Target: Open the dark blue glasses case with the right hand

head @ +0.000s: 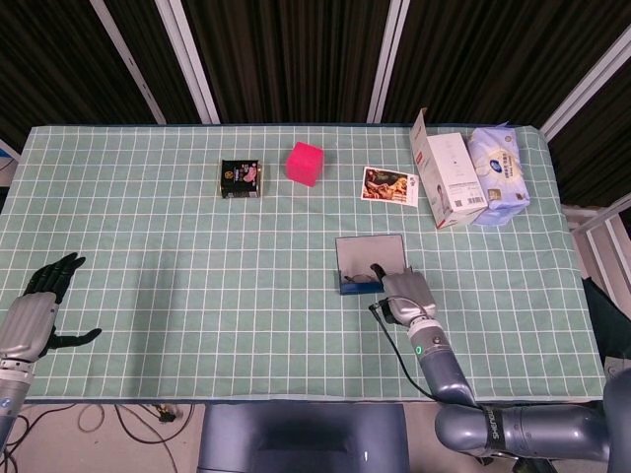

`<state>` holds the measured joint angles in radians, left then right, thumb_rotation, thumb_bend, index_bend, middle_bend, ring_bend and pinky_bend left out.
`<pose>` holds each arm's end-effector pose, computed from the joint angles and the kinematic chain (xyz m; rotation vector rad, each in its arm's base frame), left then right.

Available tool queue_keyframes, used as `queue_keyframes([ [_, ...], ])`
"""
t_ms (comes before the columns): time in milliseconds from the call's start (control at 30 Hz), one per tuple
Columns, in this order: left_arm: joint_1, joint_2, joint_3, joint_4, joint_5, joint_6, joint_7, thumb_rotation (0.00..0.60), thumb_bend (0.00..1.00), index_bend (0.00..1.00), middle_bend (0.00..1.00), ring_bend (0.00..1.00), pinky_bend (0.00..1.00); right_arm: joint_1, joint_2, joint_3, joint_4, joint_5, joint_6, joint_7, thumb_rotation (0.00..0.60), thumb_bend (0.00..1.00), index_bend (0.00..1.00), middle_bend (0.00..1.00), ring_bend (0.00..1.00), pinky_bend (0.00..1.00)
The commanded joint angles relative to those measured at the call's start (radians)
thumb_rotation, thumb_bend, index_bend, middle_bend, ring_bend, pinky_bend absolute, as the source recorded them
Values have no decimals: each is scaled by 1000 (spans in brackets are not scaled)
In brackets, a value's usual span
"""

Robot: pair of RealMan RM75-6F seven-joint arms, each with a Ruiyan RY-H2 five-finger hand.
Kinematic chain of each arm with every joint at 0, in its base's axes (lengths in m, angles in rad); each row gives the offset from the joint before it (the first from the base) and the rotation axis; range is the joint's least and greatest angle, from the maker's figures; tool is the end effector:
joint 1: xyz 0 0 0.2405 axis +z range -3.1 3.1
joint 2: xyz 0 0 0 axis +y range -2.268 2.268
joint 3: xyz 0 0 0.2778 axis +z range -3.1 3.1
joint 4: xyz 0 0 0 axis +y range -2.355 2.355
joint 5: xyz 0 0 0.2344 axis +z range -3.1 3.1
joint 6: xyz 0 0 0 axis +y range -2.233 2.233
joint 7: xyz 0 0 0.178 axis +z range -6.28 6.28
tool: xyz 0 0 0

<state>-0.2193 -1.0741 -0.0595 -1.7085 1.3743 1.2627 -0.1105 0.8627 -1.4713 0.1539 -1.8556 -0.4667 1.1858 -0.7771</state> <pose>-0.3228 0.2598 0.1237 -1.4194 -1.1671 -0.9335 -0.1427 -0.3573 -0.0399 1.7534 -1.1356 0.5765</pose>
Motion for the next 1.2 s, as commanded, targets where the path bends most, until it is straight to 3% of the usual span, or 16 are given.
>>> queue_keyframes([
  [33,-1,0,0,0,-2,-2,0,600,0,0,0,0,0,4,-31,-6,28,15,-11,1,600,604,153,936,1000,1000],
  [733,-8,0,-3,-2,-16,-19,-3,600,0,0,0,0,0,36,-132,-9,95,49,-62,0,600,606,167,935,1000,1000],
  [1200,-10,1,0,-6,-15,-24,-5,600,0,0,0,0,0,19,-95,-76,-59,9,24,-52,600,613,243,935,1000,1000],
])
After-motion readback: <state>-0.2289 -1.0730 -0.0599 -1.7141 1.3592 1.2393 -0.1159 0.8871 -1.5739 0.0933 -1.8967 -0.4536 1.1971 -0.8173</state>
